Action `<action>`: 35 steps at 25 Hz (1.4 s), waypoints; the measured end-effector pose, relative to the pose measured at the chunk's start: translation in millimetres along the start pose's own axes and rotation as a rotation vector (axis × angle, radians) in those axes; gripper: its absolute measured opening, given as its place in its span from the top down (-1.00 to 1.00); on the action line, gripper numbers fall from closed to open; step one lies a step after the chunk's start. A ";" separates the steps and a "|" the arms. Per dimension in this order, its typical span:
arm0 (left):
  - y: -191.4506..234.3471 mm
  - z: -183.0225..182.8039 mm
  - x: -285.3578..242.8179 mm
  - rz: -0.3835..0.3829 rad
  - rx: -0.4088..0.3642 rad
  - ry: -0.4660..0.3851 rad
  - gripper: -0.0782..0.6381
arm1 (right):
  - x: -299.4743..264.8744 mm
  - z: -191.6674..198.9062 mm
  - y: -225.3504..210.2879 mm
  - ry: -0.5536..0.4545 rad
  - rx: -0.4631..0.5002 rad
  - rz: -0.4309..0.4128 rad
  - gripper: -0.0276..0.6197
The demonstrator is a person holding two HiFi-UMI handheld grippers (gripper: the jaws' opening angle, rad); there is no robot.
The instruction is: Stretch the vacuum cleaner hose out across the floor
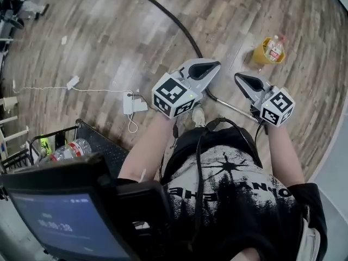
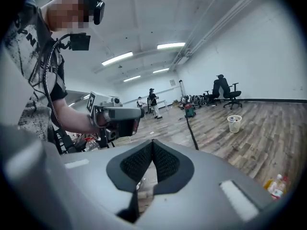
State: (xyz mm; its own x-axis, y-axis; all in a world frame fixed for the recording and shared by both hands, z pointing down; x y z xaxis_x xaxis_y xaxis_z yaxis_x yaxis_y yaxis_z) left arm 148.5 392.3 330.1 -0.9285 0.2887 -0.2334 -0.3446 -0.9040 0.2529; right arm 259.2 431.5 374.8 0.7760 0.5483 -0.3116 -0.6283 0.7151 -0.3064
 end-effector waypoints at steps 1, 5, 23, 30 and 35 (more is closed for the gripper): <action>-0.6 -7.4 -0.2 -0.001 -0.008 -0.011 0.78 | 1.2 -7.7 0.1 -0.012 0.006 -0.005 0.89; -15.0 -27.6 0.0 -0.022 -0.024 -0.058 0.78 | 19.1 -39.1 3.6 -0.066 0.046 -0.030 0.89; -152.6 -95.3 -46.7 -0.232 -0.126 -0.210 0.78 | 157.4 -104.8 11.3 -0.156 0.324 -0.182 0.89; -186.6 -97.7 -72.0 -0.241 -0.135 -0.213 0.78 | 196.9 -113.2 1.4 -0.196 0.342 -0.180 0.89; -199.7 -90.8 -78.8 -0.222 -0.126 -0.198 0.78 | 206.9 -102.3 6.7 -0.198 0.339 -0.175 0.89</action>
State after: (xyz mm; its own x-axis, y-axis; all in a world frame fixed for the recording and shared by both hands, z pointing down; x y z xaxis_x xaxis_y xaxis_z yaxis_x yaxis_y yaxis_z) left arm 303.0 521.6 212.7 -0.8459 0.5273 -0.0798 -0.5331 -0.8407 0.0954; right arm 410.0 505.4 216.3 0.8855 0.4554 -0.0920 -0.4585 0.8885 -0.0158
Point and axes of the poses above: the fingertips, and each gripper's own axes: x backward along the fingers, y to its left, z out of its underside, the point moved 4 cm from there along x, backward along the fingers, and after that the axes turned 2 degrees about y, right-handed, at the moved point
